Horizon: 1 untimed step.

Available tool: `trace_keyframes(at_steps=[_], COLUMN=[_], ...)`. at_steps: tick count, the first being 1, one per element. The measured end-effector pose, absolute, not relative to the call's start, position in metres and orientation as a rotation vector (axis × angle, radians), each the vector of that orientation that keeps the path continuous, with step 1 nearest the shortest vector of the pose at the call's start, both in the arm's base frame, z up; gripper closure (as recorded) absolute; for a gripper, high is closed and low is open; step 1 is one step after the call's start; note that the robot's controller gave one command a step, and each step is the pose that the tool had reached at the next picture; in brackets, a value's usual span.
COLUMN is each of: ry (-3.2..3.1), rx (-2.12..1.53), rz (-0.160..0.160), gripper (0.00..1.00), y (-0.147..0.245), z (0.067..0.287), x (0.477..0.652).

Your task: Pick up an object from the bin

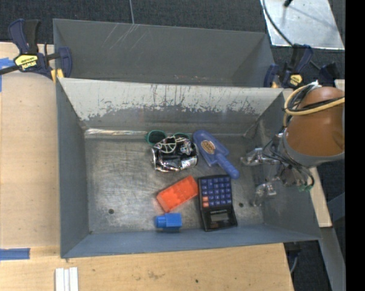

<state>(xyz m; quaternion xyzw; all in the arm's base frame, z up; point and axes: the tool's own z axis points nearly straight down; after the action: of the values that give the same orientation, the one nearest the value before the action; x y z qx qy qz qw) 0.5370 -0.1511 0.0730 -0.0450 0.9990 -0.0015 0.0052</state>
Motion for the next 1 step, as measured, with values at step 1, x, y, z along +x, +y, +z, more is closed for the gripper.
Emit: trace_keyframes(at_steps=[1], ry=[3.119], rx=[-0.14], rz=[-0.007], gripper=[1.0], y=[-0.1512], z=[0.0755], x=[0.5396])
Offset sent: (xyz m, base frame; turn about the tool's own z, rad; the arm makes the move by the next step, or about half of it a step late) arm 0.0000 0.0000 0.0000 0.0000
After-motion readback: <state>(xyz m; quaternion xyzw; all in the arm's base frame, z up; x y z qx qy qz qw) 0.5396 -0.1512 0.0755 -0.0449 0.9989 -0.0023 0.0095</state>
